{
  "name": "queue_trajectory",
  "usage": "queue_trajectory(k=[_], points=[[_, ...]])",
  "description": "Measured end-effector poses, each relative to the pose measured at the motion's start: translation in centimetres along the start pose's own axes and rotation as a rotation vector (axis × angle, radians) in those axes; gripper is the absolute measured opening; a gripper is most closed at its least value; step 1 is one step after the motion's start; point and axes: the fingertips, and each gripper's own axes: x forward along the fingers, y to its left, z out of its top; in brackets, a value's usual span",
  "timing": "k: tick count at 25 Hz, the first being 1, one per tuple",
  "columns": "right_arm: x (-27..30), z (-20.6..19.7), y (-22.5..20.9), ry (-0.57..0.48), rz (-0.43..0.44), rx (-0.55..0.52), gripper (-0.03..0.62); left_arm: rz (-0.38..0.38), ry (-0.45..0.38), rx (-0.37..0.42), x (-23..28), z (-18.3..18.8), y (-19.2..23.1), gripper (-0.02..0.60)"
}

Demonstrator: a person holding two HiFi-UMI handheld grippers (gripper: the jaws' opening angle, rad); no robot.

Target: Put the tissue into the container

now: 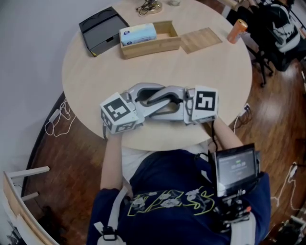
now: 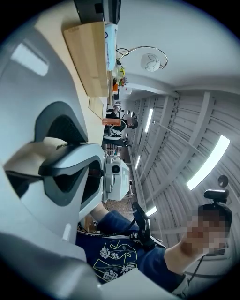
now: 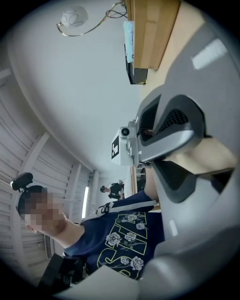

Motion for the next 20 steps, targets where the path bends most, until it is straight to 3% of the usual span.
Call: queue_trajectory(k=[2, 4, 5, 7, 9, 11, 12, 13, 15, 16, 17, 18, 20], points=[[0.1, -0.1, 0.3, 0.001, 0.017, -0.004, 0.196, 0.012, -0.011, -0.006, -0.1, -0.1, 0.2, 0.144], [0.0, 0.0, 0.5, -0.003, 0.030, -0.007, 0.435, 0.034, -0.019, -0.007, -0.3, 0.0, 0.6, 0.176], [-0.1, 0.2, 0.4, -0.015, 0.027, -0.009, 0.481, 0.046, -0.020, -0.007, -0.5, 0.0, 0.9, 0.197], [-0.7, 0.8, 0.2, -0.058, 0.007, -0.016, 0.546, 0.063, -0.018, -0.010, -1.0, -0.1, 1.2, 0.230], [-1.5, 1.3, 0.1, -0.096, -0.013, -0.020, 0.555, 0.085, -0.018, -0.017, -1.8, -0.3, 1.6, 0.226], [-2.2, 1.5, 0.2, -0.111, -0.020, -0.019, 0.546, 0.108, -0.022, -0.024, -2.9, -0.4, 2.0, 0.124], [-2.4, 1.4, 0.1, -0.107, -0.033, -0.016, 0.544, 0.102, -0.023, -0.023, -3.4, -0.5, 2.0, 0.045], [-2.6, 1.1, -0.5, -0.093, -0.063, -0.010, 0.551, 0.080, -0.023, -0.019, -3.8, -0.5, 1.7, 0.005], [-3.5, 0.2, -2.5, -0.042, -0.167, -0.003, 0.518, 0.030, -0.014, -0.011, -4.3, -0.6, 1.1, 0.005], [-4.2, -0.1, -3.7, -0.024, -0.236, 0.001, 0.383, 0.018, 0.000, -0.013, -4.3, -0.8, 0.9, 0.005], [-5.1, -0.3, -5.0, -0.019, -0.311, 0.013, 0.150, 0.015, 0.023, -0.019, -4.2, -1.1, 0.9, 0.005], [-6.0, -0.4, -6.0, -0.025, -0.376, 0.033, 0.000, 0.017, 0.052, -0.028, -4.0, -1.5, 1.0, 0.005], [-7.0, -0.6, -7.2, -0.039, -0.424, 0.077, 0.000, 0.026, 0.099, -0.047, -3.5, -2.0, 1.2, 0.003]])
